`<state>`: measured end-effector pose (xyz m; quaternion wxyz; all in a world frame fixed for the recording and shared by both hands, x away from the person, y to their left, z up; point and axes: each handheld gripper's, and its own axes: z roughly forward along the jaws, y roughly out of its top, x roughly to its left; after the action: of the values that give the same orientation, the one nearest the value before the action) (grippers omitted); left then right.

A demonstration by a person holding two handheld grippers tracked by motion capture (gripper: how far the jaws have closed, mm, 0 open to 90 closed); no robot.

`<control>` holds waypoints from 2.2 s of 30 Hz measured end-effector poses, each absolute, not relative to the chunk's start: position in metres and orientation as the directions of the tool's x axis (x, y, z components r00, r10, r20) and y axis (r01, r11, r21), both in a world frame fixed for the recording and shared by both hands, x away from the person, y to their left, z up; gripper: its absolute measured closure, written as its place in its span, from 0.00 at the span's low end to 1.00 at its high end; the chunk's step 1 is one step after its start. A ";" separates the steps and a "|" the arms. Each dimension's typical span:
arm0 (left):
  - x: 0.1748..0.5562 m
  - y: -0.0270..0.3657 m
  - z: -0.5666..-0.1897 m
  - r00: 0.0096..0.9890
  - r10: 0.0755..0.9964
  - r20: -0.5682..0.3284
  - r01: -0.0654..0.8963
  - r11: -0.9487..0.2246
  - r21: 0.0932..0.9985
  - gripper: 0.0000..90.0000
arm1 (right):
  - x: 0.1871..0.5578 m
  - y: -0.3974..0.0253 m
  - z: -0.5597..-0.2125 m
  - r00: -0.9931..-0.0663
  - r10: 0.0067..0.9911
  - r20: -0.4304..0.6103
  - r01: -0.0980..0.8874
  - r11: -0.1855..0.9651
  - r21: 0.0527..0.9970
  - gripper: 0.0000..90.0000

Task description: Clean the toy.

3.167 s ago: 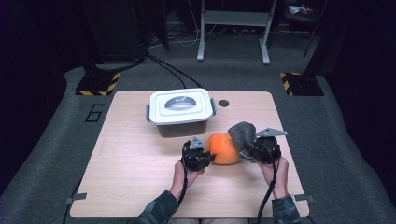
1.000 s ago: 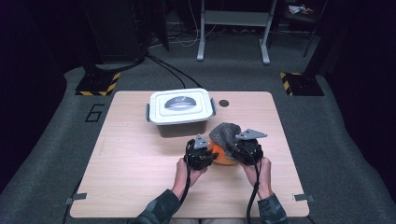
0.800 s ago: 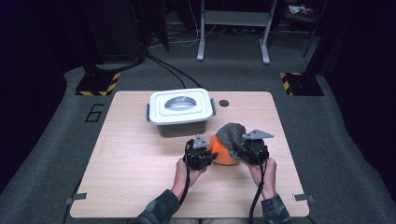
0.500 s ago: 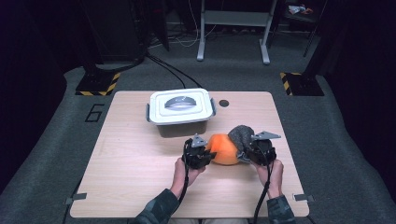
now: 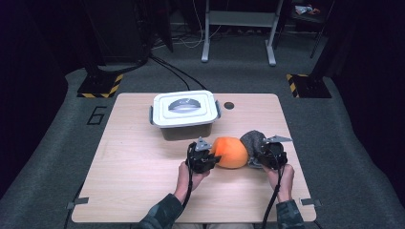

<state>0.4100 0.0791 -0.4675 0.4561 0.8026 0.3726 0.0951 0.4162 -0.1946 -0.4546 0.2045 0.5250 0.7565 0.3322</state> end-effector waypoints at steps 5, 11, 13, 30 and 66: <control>0.409 0.076 -0.467 0.709 0.682 -0.178 0.504 -0.315 0.804 0.88 | 0.404 -0.186 -0.424 -0.419 0.907 0.043 0.592 0.237 0.770 0.84; 0.410 0.075 -0.466 0.707 0.685 -0.177 0.503 -0.310 0.807 0.88 | 0.398 -0.167 -0.403 -0.489 0.871 0.054 0.543 0.255 0.800 0.84; 0.409 0.074 -0.465 0.710 0.683 -0.171 0.500 -0.318 0.805 0.88 | 0.395 -0.158 -0.398 -0.536 0.840 0.082 0.529 0.259 0.808 0.84; 0.409 0.074 -0.467 0.711 0.678 -0.187 0.504 -0.306 0.808 0.87 | 0.407 -0.145 -0.418 -0.518 0.856 0.003 0.546 0.328 0.771 0.85; 0.410 0.077 -0.472 0.705 0.683 -0.189 0.510 -0.303 0.805 0.87 | 0.400 -0.194 -0.416 -0.392 0.919 0.036 0.573 0.214 0.791 0.84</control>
<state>0.4098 0.0773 -0.4716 0.4584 0.8016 0.3720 0.0946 0.3997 -0.1937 -0.4161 0.2297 0.5012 0.7444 0.3767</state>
